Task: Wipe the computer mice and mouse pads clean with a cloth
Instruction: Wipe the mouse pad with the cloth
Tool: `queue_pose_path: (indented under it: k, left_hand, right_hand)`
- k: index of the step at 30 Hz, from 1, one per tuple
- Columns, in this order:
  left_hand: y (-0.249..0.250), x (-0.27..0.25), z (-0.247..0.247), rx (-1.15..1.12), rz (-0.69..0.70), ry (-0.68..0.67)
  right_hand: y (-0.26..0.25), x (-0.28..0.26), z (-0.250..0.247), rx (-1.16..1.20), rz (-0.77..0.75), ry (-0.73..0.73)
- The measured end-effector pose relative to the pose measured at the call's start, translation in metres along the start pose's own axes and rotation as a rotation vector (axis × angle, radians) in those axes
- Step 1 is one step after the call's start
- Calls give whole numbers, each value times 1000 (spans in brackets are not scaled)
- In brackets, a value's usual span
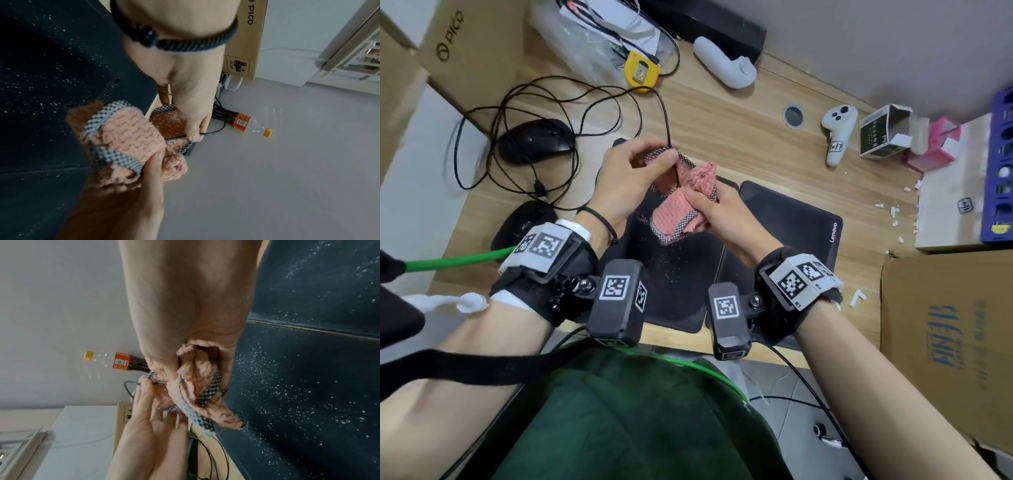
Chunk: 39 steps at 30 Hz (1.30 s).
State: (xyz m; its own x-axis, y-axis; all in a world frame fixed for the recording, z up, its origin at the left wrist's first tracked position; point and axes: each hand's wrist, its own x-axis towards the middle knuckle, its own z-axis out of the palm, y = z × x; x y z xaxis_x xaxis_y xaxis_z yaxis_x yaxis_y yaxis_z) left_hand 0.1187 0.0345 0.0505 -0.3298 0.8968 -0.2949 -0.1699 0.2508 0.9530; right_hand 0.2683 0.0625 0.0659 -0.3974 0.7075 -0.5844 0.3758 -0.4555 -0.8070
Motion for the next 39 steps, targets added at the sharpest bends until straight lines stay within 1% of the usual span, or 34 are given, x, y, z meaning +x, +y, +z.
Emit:
queue_pose_path:
  k: [3,6,8,10,13,16,19,21,25,27,31,33,35,37,39]
  left_hand:
    - [9,-1,0,-59,24,-25]
    - [14,-4,1,-175,-38,-87]
    - [15,-7,2,-200,-67,-120]
    - [15,-9,2,-207,-85,-149]
    - [15,-12,2,-211,-110,-175]
    - [17,-12,1,-248,-129,-154]
    - [20,-10,-2,-305,-143,-132]
    - [20,-10,-4,-318,-140,-132]
    - [18,-10,-8,-312,-163,-112]
    - [16,-11,-11,-273,-166,-101]
    - [12,-13,-15,-210,-203,-141]
    - [12,-15,-14,-206,-230,-182]
    - [11,-16,-10,-188,-227,-221]
    - [11,-16,-9,-153,-217,-224]
    - [10,-14,-9,-107,-205,-198]
  right_hand:
    - [7,-3,-4,69,36,22]
    - [8,-10,-5,172,51,10]
    - [5,-13,-3,244,48,-17]
    - [1,-15,-1,257,39,-52]
    - [-2,-16,1,195,26,-122]
    - [-2,-18,2,112,25,-188]
    - [-1,-20,5,-76,-28,-164]
    - [-1,-22,9,-134,-58,-145]
    - [2,-22,13,-120,-60,-123]
    - [3,-21,12,-91,-60,-75]
    - [1,-22,7,-39,-43,11]
    - [0,-22,5,-57,-49,-5]
    - [0,-22,7,-92,-62,-32]
    - [0,-22,8,-120,-78,-28]
    - [0,-23,8,-117,-88,-26]
